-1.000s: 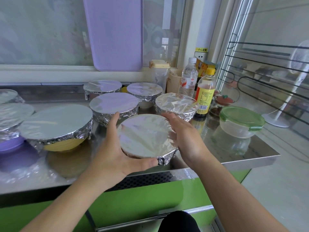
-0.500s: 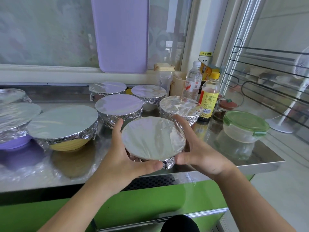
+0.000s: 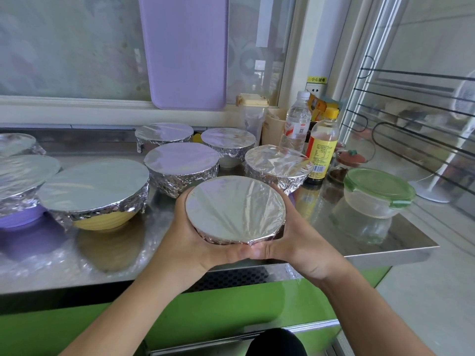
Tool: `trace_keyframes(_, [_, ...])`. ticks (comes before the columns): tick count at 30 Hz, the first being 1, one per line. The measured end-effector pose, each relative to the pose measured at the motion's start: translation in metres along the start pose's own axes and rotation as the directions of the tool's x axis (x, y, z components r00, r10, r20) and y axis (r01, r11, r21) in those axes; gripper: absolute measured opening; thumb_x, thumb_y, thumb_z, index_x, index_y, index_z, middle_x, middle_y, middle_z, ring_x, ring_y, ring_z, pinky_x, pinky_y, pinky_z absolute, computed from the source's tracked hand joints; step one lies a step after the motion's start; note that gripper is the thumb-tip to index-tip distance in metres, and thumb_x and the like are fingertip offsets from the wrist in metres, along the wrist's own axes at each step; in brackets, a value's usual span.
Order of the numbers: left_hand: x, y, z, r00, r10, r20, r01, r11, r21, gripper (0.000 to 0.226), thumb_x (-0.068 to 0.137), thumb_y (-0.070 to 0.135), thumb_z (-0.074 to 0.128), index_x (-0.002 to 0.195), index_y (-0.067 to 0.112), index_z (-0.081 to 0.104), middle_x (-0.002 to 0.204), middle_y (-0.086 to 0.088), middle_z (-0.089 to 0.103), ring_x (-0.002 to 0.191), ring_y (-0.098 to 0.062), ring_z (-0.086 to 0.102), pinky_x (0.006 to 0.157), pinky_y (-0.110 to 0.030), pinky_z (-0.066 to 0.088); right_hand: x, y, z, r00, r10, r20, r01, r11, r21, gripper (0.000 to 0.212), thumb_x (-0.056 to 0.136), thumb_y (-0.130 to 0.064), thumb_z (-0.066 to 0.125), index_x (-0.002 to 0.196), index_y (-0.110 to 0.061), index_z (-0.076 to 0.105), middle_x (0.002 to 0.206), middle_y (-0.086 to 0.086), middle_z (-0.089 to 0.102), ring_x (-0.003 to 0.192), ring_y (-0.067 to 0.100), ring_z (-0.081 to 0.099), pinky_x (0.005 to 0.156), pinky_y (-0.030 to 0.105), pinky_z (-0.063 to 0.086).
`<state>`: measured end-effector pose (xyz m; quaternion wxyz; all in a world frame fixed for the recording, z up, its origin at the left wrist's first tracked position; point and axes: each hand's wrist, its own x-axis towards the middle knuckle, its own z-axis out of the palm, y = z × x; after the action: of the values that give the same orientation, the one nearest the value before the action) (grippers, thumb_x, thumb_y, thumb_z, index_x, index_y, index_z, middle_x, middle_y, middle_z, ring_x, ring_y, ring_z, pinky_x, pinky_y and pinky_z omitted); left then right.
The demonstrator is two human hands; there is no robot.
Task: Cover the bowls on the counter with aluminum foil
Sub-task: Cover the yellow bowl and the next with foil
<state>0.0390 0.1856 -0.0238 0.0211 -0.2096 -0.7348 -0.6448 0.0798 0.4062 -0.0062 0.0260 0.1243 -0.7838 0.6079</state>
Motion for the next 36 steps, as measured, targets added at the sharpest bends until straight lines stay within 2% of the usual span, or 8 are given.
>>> trace_keyframes(4, [0.002, 0.000, 0.000, 1.000, -0.009, 0.007, 0.010, 0.999, -0.050, 0.124, 0.043, 0.017, 0.105, 0.145, 0.032, 0.037, 0.133, 0.024, 0.056, 0.116, 0.020, 0.053, 0.086, -0.002, 0.045, 0.004, 0.007, 0.002, 1.000, 0.010, 0.029, -0.011, 0.999, 0.045, 0.106, 0.065, 0.006, 0.087, 0.154, -0.027, 0.039, 0.149, 0.004, 0.059, 0.140, 0.026, 0.055, 0.111, 0.049, 0.053])
trace_keyframes(10, [0.003, 0.002, 0.000, 1.000, -0.020, 0.012, 0.021, 0.996, -0.085, 0.122, 0.044, 0.009, 0.101, 0.145, 0.028, 0.036, 0.135, 0.019, 0.056, 0.112, 0.020, 0.055, 0.083, -0.003, 0.048, 0.007, 0.010, 0.005, 0.999, 0.018, 0.041, -0.024, 0.989, 0.148, 0.111, 0.058, -0.001, 0.091, 0.153, -0.024, 0.039, 0.148, 0.007, 0.060, 0.140, 0.029, 0.056, 0.112, 0.056, 0.050])
trace_keyframes(17, [0.006, -0.001, -0.020, 0.993, -0.059, 0.104, 0.060, 0.998, -0.015, 0.130, 0.034, 0.050, 0.105, 0.145, 0.042, 0.038, 0.133, 0.031, 0.059, 0.126, 0.009, 0.055, 0.103, -0.017, 0.047, 0.007, 0.004, -0.013, 0.996, 0.020, 0.088, -0.033, 0.988, 0.150, 0.111, 0.059, -0.011, 0.092, 0.154, -0.030, 0.037, 0.147, 0.002, 0.061, 0.140, 0.024, 0.056, 0.116, 0.044, 0.047])
trace_keyframes(20, [0.005, -0.001, -0.026, 0.990, -0.087, 0.113, 0.085, 0.996, 0.021, 0.138, 0.033, 0.056, 0.106, 0.149, 0.046, 0.034, 0.137, 0.030, 0.056, 0.134, 0.003, 0.052, 0.117, -0.036, 0.041, 0.011, -0.001, -0.021, 0.995, 0.004, 0.097, -0.017, 0.991, 0.132, 0.114, 0.059, -0.012, 0.092, 0.155, -0.035, 0.034, 0.147, -0.004, 0.061, 0.141, 0.020, 0.055, 0.117, 0.041, 0.045])
trace_keyframes(24, [-0.001, 0.012, -0.011, 0.997, -0.063, 0.053, 0.064, 0.998, -0.018, 0.129, 0.044, 0.026, 0.102, 0.150, 0.037, 0.028, 0.133, 0.027, 0.053, 0.111, 0.026, 0.050, 0.087, 0.002, 0.041, 0.012, 0.003, -0.015, 0.996, 0.044, 0.083, -0.052, 0.995, 0.090, 0.132, 0.054, -0.018, 0.098, 0.161, -0.036, 0.022, 0.149, -0.010, 0.059, 0.143, 0.016, 0.053, 0.121, 0.044, 0.042])
trace_keyframes(29, [0.001, 0.002, -0.003, 0.998, -0.037, 0.053, 0.036, 0.999, 0.009, 0.125, 0.043, 0.019, 0.100, 0.148, 0.031, 0.033, 0.125, 0.036, 0.058, 0.118, 0.021, 0.052, 0.088, 0.000, 0.043, 0.012, 0.007, -0.004, 0.995, 0.050, 0.081, -0.055, 0.997, 0.054, 0.112, 0.063, -0.014, 0.093, 0.159, -0.021, 0.034, 0.152, 0.012, 0.055, 0.143, 0.034, 0.051, 0.119, 0.064, 0.038])
trace_keyframes(32, [0.003, 0.002, -0.008, 0.995, -0.049, 0.087, 0.047, 0.999, 0.025, 0.125, 0.046, 0.021, 0.101, 0.150, 0.032, 0.032, 0.129, 0.035, 0.057, 0.121, 0.019, 0.051, 0.090, -0.002, 0.044, 0.011, 0.007, -0.003, 0.998, 0.033, 0.045, -0.035, 0.998, 0.049, 0.111, 0.062, -0.014, 0.093, 0.157, -0.022, 0.037, 0.151, 0.009, 0.057, 0.142, 0.031, 0.052, 0.119, 0.062, 0.039])
trace_keyframes(36, [-0.003, 0.010, -0.013, 0.989, -0.056, 0.140, 0.038, 0.992, 0.124, 0.116, 0.060, 0.047, 0.094, 0.151, 0.044, 0.021, 0.135, 0.044, 0.041, 0.120, 0.030, 0.039, 0.088, 0.008, 0.032, 0.006, 0.008, -0.001, 1.000, 0.000, 0.002, 0.000, 0.998, 0.060, 0.107, 0.058, -0.018, 0.094, 0.150, -0.033, 0.042, 0.143, -0.004, 0.063, 0.137, 0.020, 0.058, 0.116, 0.049, 0.047])
